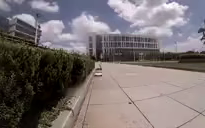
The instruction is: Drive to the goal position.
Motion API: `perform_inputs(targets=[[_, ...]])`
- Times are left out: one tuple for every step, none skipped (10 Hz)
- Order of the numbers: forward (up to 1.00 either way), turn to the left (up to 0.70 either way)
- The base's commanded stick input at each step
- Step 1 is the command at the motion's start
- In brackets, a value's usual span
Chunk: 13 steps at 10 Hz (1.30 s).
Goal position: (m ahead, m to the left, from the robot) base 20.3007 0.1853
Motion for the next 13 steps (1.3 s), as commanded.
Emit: perform_inputs(targets=[[0.04,0.00],[0.04,0.00],[0.04,0.00],[0.04,0.00],[0.04,0.00],[0.04,0.00],[0.03,0.00],[0.02,0.00],[0.01,0.00],[0.02,0.00],[0.04,0.00],[0.04,0.00],[0.04,0.00]])
